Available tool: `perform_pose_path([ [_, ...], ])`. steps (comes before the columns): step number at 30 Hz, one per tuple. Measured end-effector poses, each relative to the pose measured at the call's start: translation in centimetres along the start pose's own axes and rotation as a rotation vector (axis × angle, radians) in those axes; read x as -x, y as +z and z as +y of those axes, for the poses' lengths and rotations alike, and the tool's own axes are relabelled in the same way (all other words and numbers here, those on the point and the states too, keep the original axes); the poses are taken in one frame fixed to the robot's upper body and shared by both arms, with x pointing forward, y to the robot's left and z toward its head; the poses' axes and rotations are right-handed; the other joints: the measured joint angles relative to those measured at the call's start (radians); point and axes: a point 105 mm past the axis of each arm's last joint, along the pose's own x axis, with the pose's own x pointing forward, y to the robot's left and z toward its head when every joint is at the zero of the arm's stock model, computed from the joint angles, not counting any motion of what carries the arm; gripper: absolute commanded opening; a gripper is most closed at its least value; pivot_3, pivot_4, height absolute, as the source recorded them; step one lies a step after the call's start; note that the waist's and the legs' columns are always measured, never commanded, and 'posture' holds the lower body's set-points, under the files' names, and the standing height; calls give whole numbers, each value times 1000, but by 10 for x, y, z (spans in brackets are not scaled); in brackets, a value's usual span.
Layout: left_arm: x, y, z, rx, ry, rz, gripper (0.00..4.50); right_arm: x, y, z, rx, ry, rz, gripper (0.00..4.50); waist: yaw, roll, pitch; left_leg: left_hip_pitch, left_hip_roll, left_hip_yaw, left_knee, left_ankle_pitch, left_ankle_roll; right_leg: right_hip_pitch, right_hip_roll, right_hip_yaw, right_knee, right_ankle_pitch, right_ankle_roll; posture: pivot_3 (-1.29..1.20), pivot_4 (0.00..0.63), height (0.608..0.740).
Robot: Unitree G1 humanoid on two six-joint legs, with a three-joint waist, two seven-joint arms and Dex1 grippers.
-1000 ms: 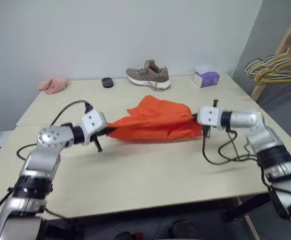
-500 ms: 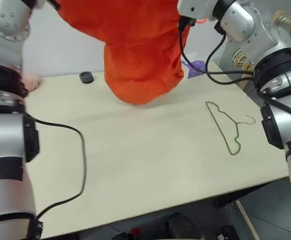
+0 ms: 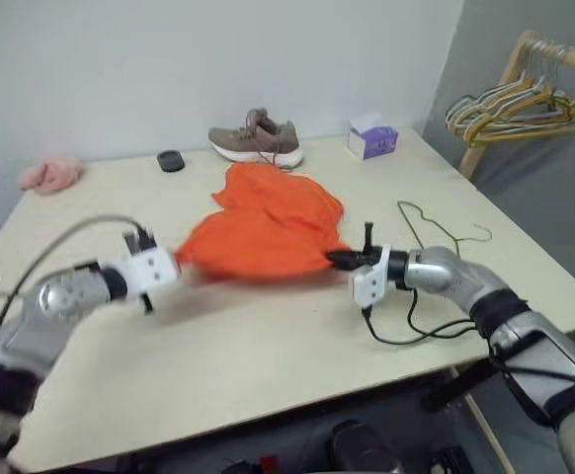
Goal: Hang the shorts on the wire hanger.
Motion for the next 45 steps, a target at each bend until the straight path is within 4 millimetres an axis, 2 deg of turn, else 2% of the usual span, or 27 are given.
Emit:
perform_pose_path([
  [2, 17, -4, -27, 101, -129, 57, 0, 6, 18, 18, -71, 86, -36, 25, 22, -1, -2, 7, 1, -4, -1, 0, 0, 8, 2, -5, -2, -2, -3, -175, 0, 740],
  [4, 28, -6, -51, 182, -255, 101, 0, 12, 30, 40, -173, 200, -43, 25, 51, 1, 1, 21, 1, -5, -2, 0, 0, 22, 2, -7, -4, -6, -11, -179, 0, 740],
  [5, 31, -5, -61, 205, -306, 109, 0, 15, 34, 46, -210, 241, -42, 25, 63, 2, 3, 27, 1, -5, -2, 0, -1, 24, 2, -7, -6, -10, -14, -181, 0, 740],
  [7, 38, -1, -83, 238, -425, 118, 0, 23, 39, 52, -284, 330, -27, 25, 85, 5, 7, 40, 1, -7, -4, -1, -1, 39, 2, -9, -11, -13, -23, -185, 0, 740],
  [9, 42, 3, -94, 243, -493, 114, 0, 31, 41, 53, -336, 372, -6, 25, 106, 6, 7, 42, 1, -7, -4, -4, -7, 42, 2, -9, -13, -13, -24, -191, 0, 740],
  [13, 45, 6, -103, 237, -554, 114, 0, 42, 42, 60, -420, 431, 38, 25, 127, 3, 5, 40, 1, -7, -3, -1, -1, 40, 2, -10, -13, -13, -24, -198, 0, 740],
  [17, 42, 8, -104, 240, -558, 99, 0, 46, 48, 68, -474, 472, 53, 25, 129, 4, 4, 36, 2, -7, -5, -3, -4, 37, 2, -12, -17, -10, -17, -202, 0, 740],
  [20, 43, 9, -109, 245, -589, 98, 0, 51, 55, 74, -505, 510, 64, 25, 129, 5, 4, 35, 4, -8, -8, -5, -6, 37, 3, -15, -23, -10, -17, -201, 0, 740],
  [26, 54, 14, -138, 271, -742, 86, 0, 60, 69, 84, -563, 612, 64, 25, 127, 5, 4, 34, 7, -9, -14, -8, -8, 37, 4, -20, -29, -10, -19, -200, 0, 740],
  [34, 61, 19, -148, 254, -795, 65, 0, 59, 83, 86, -639, 651, 44, 25, 129, 5, 4, 35, 8, -11, -16, -8, -8, 37, 5, -22, -29, -13, -22, -196, 0, 740],
  [36, 62, 21, -147, 253, -786, 55, 0, 60, 85, 87, -666, 666, 46, 444, 129, 5, 4, 35, 8, -11, -17, -8, -8, 37, 5, -22, -29, -14, -22, -196, 0, 740],
  [39, 62, 29, -140, 300, -759, 29, 631, 61, 88, 85, -711, 666, 34, 1234, 130, 5, 4, 35, 8, -11, -17, -8, -8, 37, 5, -23, -29, -14, -22, -195, 0, 740],
  [45, 62, 46, -114, 357, -699, -19, 2409, 64, 92, 73, -797, 629, 13, 3213, 132, 5, 4, 35, 8, -12, -17, -8, -8, 38, 5, -23, -29, -14, -22, -193, 0, 740],
])
